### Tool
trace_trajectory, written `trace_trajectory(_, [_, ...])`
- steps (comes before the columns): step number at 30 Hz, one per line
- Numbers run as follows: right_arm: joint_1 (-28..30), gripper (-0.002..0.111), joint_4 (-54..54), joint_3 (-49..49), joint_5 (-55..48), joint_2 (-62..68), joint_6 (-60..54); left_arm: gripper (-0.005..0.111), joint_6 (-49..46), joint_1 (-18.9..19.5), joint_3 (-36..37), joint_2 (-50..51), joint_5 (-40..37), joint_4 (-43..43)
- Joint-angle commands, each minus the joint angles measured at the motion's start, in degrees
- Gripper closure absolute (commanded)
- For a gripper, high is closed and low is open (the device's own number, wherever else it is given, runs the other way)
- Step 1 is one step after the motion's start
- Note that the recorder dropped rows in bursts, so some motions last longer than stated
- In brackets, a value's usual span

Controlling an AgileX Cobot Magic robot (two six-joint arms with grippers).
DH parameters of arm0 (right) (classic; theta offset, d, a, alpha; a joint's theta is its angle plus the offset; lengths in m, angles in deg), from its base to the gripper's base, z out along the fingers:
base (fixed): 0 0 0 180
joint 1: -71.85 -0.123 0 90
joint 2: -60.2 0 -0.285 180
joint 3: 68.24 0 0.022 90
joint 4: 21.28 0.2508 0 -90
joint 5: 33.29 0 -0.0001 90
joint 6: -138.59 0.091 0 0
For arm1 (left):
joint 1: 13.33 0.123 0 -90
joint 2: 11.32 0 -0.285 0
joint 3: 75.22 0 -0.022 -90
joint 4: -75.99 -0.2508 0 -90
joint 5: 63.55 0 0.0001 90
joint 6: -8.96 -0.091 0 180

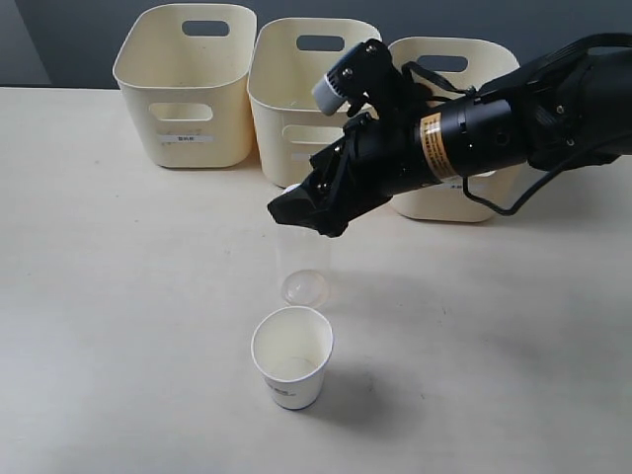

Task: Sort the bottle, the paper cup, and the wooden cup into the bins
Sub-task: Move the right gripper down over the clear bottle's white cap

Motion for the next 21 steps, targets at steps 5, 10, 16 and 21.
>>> trace_trajectory(5, [0.05, 0.03, 0.03, 0.04, -1.5, 0.95, -0.18, 0.107, 0.09, 0.03, 0.1, -0.28, 0.4, 0.0])
trace_trajectory(10, [0.05, 0.03, 0.03, 0.16, -1.36, 1.07, -0.27, 0.107, 0.09, 0.03, 0.1, -0.28, 0.4, 0.0])
trace_trajectory(16, [0.05, 0.03, 0.03, 0.16, -1.33, 1.45, -0.27, 0.107, 0.09, 0.03, 0.1, -0.28, 0.4, 0.0])
trace_trajectory(21, [0.05, 0.03, 0.03, 0.16, -1.86, 1.81, -0.39, 0.107, 0.09, 0.03, 0.1, -0.28, 0.4, 0.0])
